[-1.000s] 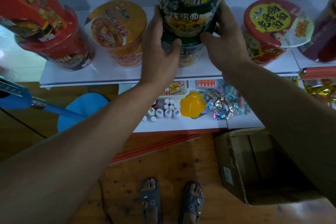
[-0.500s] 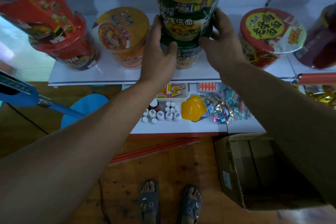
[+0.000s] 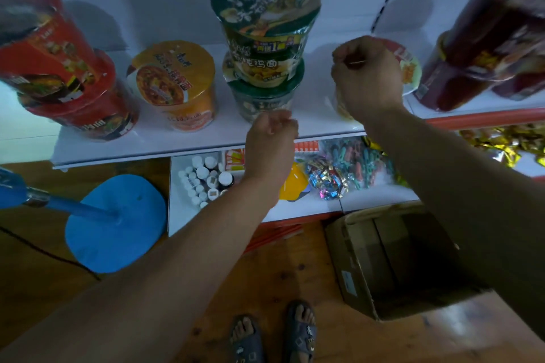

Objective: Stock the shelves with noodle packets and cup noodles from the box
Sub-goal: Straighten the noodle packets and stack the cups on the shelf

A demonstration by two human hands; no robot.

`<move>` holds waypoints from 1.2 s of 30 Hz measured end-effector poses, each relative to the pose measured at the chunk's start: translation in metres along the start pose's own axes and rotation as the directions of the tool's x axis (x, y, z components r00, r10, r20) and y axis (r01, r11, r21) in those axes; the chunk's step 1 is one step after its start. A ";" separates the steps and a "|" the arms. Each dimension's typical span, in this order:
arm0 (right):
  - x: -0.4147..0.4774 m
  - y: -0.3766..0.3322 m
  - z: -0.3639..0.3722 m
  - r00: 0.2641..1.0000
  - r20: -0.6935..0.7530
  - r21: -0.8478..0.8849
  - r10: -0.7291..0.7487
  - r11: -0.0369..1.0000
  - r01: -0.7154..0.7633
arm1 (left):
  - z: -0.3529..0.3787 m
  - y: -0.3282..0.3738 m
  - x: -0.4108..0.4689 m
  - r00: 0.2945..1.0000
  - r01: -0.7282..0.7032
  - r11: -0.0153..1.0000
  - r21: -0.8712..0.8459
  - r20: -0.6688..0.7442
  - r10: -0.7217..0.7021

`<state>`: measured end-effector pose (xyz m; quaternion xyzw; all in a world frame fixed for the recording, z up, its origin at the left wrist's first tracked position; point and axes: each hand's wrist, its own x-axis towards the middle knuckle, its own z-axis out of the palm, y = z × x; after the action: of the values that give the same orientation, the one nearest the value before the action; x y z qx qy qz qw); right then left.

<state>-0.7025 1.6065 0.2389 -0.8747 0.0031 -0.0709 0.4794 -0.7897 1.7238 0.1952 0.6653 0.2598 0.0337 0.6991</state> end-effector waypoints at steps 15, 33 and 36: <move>0.035 0.097 -0.071 0.943 -0.034 0.305 0.332 0.902 -0.306 | 0.118 0.008 0.036 0.984 -0.078 0.991 0.111 0.166 0.058; 0.092 0.112 -0.051 0.951 0.263 0.393 0.162 0.882 -0.259 | 0.126 -0.007 0.071 0.997 -0.017 0.999 -0.038 -0.071 0.014; 0.093 0.111 -0.054 0.941 0.305 0.422 0.145 0.866 -0.270 | 0.124 0.002 0.077 0.998 -0.044 0.996 -0.072 -0.046 0.040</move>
<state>-0.6101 1.4946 0.1854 -0.7331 0.0173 0.0994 0.6726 -0.6723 1.6405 0.1699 0.6437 0.2600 0.0728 0.7161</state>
